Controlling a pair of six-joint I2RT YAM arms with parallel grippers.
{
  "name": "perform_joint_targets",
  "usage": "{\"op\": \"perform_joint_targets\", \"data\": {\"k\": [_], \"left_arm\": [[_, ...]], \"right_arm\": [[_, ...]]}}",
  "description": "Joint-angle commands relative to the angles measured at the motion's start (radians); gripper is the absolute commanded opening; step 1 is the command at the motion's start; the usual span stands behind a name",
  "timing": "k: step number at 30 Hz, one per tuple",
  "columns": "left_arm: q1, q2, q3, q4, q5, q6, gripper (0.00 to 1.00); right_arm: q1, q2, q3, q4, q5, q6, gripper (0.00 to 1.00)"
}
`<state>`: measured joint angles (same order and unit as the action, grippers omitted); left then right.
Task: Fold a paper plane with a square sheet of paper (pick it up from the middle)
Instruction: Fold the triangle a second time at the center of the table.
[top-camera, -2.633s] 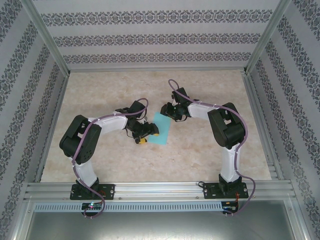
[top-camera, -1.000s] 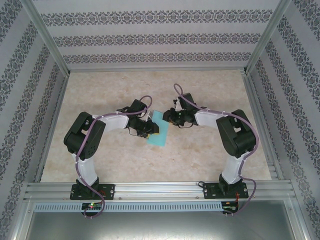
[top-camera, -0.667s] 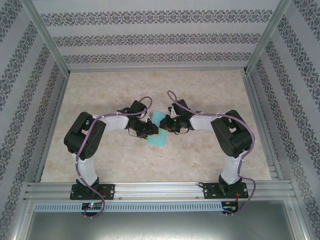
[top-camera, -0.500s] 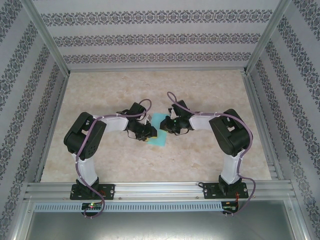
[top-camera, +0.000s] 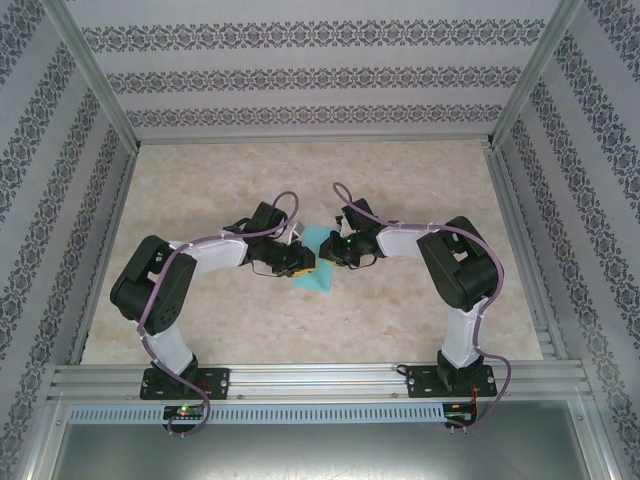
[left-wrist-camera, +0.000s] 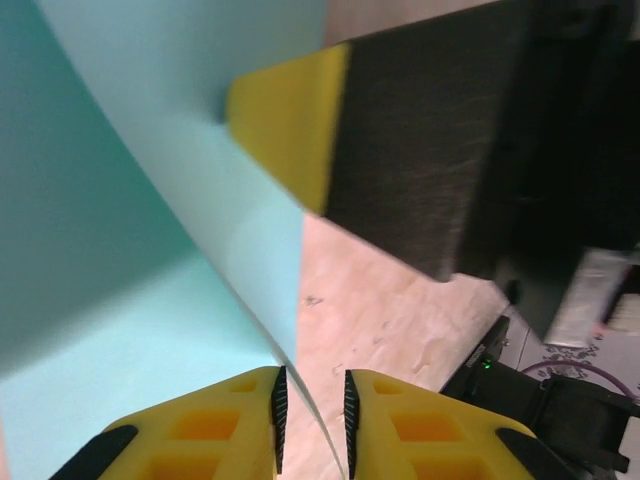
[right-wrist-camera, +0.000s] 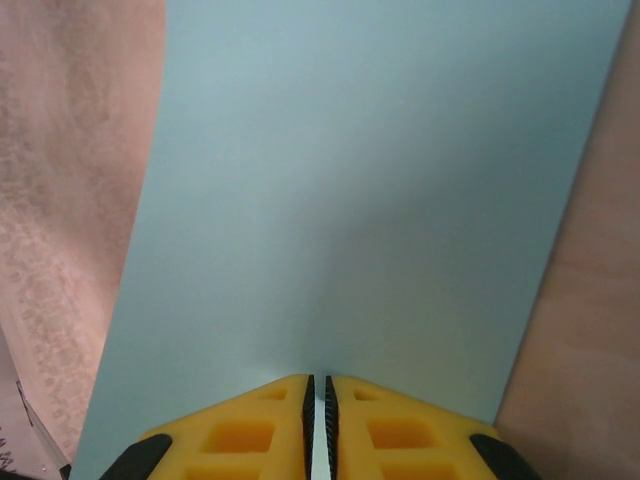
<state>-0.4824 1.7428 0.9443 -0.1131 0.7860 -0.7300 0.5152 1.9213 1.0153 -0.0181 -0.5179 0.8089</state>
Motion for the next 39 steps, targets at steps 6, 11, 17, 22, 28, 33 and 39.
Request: {"op": "perform_joint_targets", "data": {"k": [6,11,17,22,28,33,39], "left_arm": [[0.008,0.032,0.009,0.159,0.064,-0.055,0.40],[0.008,0.058,0.029,0.160,0.076,-0.051,0.49],[0.008,0.071,0.031,0.161,0.071,-0.052,0.51],[0.008,0.083,0.026,0.155,0.056,-0.055,0.42],[0.008,0.091,0.024,0.147,0.039,-0.052,0.33],[0.008,0.103,0.027,0.143,0.030,-0.056,0.29],[0.009,0.103,0.031,0.142,0.025,-0.059,0.26]], "right_arm": [[0.000,0.036,0.004,-0.023,0.010,0.003,0.17],[-0.023,0.010,-0.015,0.037,-0.047,0.039,0.22],[-0.072,-0.078,-0.093,0.169,-0.114,0.090,0.32],[-0.094,-0.138,-0.164,0.229,-0.134,0.075,0.36],[-0.096,-0.207,-0.258,0.309,-0.172,0.037,0.38],[-0.087,-0.244,-0.294,0.338,-0.167,0.026,0.39],[-0.050,-0.225,-0.294,0.325,-0.152,0.010,0.37]]}}
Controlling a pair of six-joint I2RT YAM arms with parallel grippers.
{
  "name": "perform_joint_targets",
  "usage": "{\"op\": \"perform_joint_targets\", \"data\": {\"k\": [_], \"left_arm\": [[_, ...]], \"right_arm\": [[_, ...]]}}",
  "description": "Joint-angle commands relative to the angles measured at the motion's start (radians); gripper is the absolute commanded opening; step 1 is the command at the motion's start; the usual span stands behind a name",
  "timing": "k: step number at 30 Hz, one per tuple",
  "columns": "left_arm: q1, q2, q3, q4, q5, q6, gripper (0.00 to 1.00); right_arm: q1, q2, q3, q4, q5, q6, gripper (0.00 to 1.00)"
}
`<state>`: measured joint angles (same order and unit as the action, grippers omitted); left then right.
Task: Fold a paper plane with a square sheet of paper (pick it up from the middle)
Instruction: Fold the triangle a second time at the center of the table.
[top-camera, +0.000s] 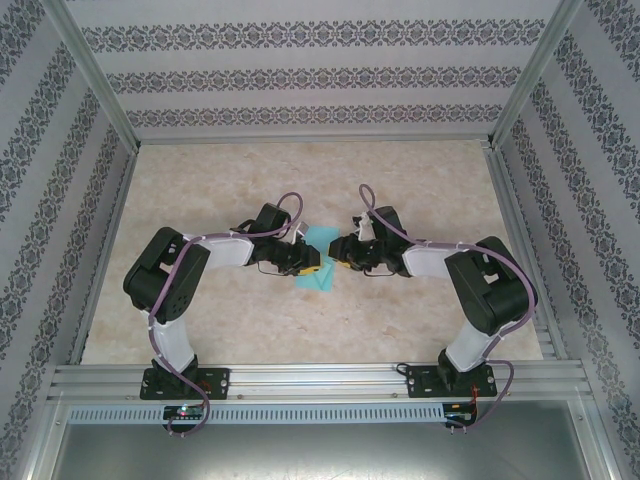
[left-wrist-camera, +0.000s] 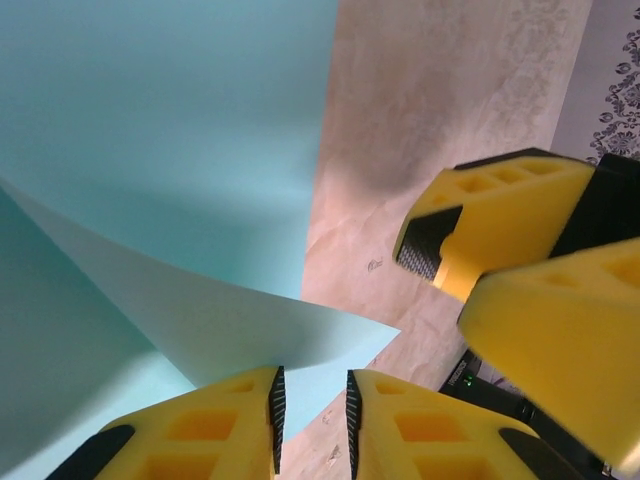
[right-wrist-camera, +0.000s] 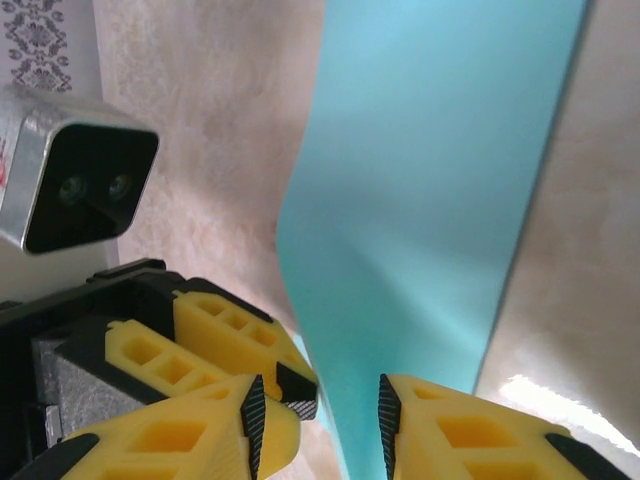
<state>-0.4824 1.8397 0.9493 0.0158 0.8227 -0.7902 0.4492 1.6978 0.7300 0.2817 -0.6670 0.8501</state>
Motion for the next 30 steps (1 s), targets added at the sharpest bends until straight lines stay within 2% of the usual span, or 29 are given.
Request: {"op": "perform_joint_targets", "data": {"k": [1,13,27,30], "left_arm": [[0.008,0.005,0.025,0.013,-0.015,0.001,0.26],[0.008,0.001,0.027,0.015,-0.020,-0.003,0.24],[0.008,-0.001,0.028,0.042,0.004,-0.023,0.24],[0.008,-0.008,0.032,0.062,0.027,-0.017,0.24]], "right_arm": [[0.018,0.000,-0.012,0.025,0.002,-0.031,0.37],[0.025,-0.007,-0.043,0.030,0.022,-0.033,0.30],[0.014,0.005,-0.024,0.016,0.050,-0.068,0.09],[0.005,0.016,0.000,-0.035,0.066,-0.093,0.08]]}}
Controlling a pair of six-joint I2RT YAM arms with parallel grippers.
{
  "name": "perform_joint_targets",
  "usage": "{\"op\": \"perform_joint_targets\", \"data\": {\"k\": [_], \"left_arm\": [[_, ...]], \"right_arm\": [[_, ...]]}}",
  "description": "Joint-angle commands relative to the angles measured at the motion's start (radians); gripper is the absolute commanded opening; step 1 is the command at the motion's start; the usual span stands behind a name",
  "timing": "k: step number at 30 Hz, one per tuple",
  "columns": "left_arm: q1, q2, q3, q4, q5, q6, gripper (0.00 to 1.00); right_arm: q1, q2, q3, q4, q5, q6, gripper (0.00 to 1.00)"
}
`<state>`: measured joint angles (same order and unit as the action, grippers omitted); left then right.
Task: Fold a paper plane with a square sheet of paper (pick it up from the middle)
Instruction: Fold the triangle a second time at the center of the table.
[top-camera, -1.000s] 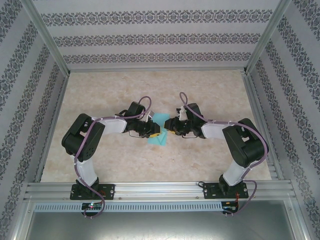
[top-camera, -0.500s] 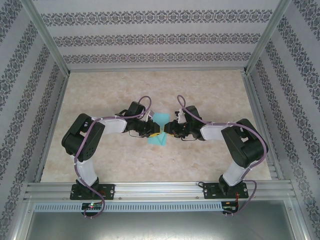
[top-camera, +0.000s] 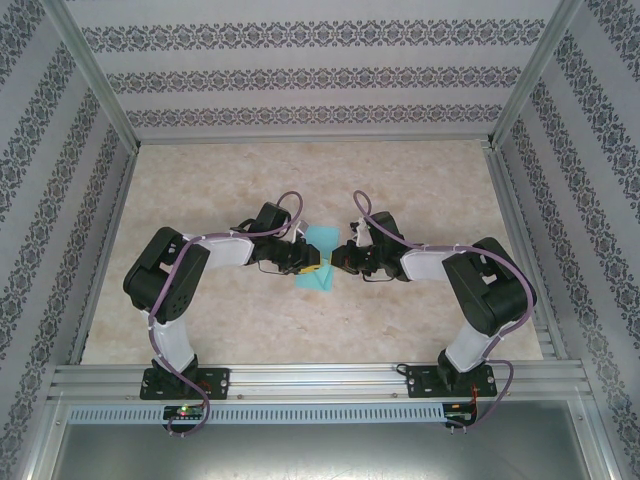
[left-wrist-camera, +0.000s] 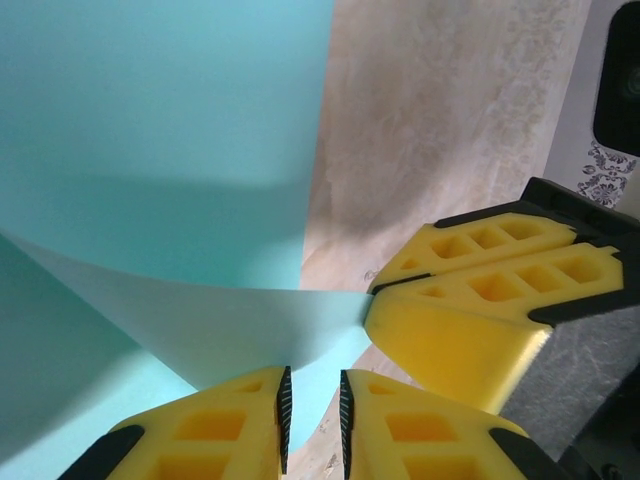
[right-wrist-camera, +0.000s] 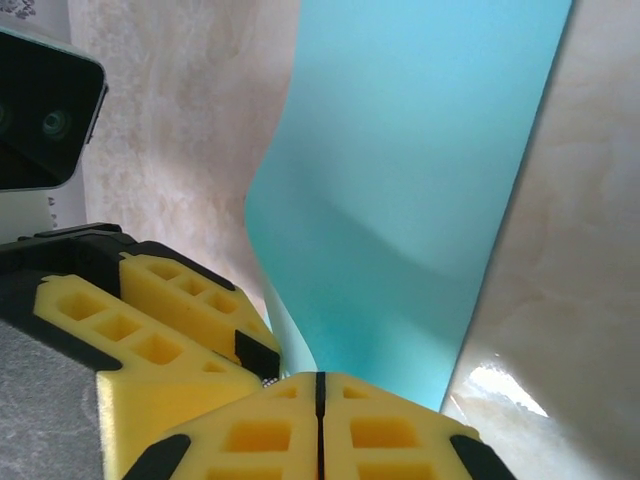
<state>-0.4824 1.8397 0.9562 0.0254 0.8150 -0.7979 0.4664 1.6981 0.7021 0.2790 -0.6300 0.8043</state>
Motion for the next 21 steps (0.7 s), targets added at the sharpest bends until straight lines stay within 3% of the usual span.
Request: {"op": "perform_joint_targets", "data": {"k": [1,21], "left_arm": [[0.008,-0.009,0.030,0.053,0.042,-0.008,0.24],[-0.013,0.051,0.101,-0.014,0.028,0.021,0.20]], "right_arm": [[-0.015,0.021,0.035,-0.039,0.029,-0.055,0.08],[-0.040,0.108,0.131,-0.145,-0.007,-0.158,0.09]]}}
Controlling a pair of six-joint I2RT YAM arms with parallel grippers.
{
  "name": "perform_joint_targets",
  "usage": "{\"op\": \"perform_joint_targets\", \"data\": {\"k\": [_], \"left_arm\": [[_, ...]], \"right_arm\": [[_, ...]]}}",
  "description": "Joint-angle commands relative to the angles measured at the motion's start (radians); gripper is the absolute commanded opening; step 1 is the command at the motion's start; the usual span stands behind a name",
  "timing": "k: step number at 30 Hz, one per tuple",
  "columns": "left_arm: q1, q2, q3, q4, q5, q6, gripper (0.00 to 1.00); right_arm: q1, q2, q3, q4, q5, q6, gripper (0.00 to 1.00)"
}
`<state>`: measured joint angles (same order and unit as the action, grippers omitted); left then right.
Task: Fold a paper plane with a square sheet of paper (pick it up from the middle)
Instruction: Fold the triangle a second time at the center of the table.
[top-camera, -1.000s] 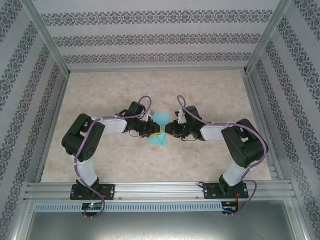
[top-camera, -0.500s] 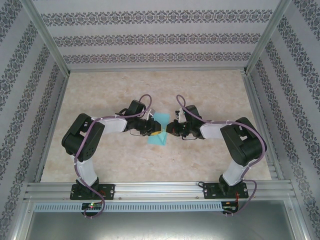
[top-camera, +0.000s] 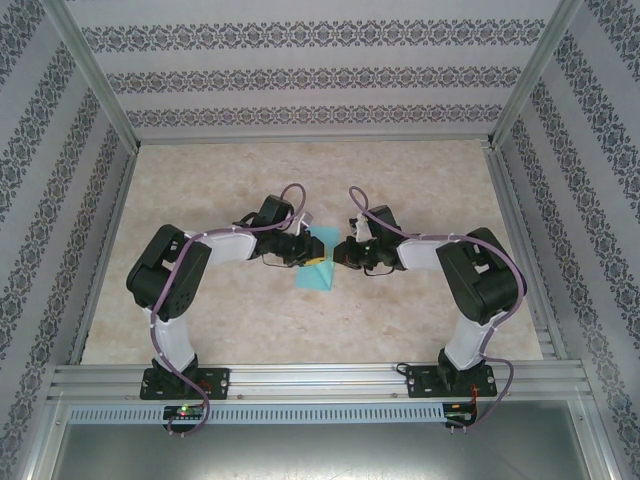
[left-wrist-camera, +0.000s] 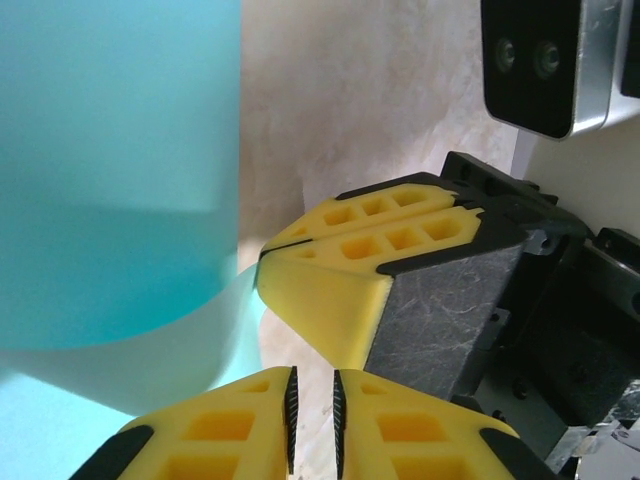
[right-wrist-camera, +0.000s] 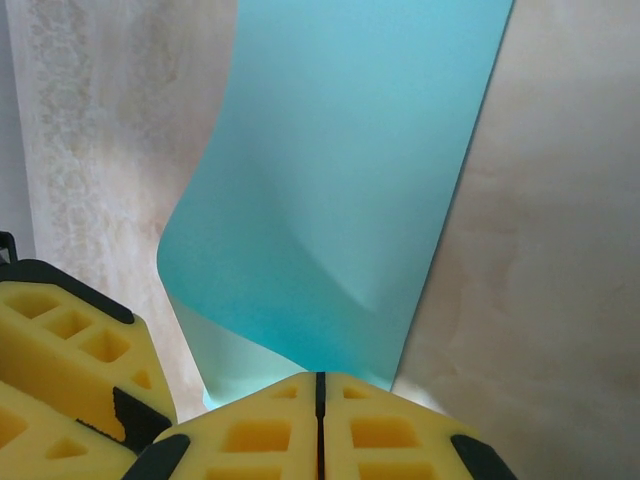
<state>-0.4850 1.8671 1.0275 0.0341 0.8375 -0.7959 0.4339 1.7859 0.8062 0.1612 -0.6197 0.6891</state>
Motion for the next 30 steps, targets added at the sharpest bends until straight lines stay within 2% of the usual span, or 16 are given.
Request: {"op": "perform_joint_targets", "data": {"k": [1,30], "left_arm": [[-0.011,0.025,0.031,-0.025,0.005,0.021,0.20],[-0.021,0.079,0.043,-0.051,-0.003,0.030,0.19]], "right_arm": [[-0.007,0.024,0.030,-0.029,-0.020,-0.043,0.09],[-0.009,0.061,0.068,-0.069,0.009,-0.052,0.09]]}}
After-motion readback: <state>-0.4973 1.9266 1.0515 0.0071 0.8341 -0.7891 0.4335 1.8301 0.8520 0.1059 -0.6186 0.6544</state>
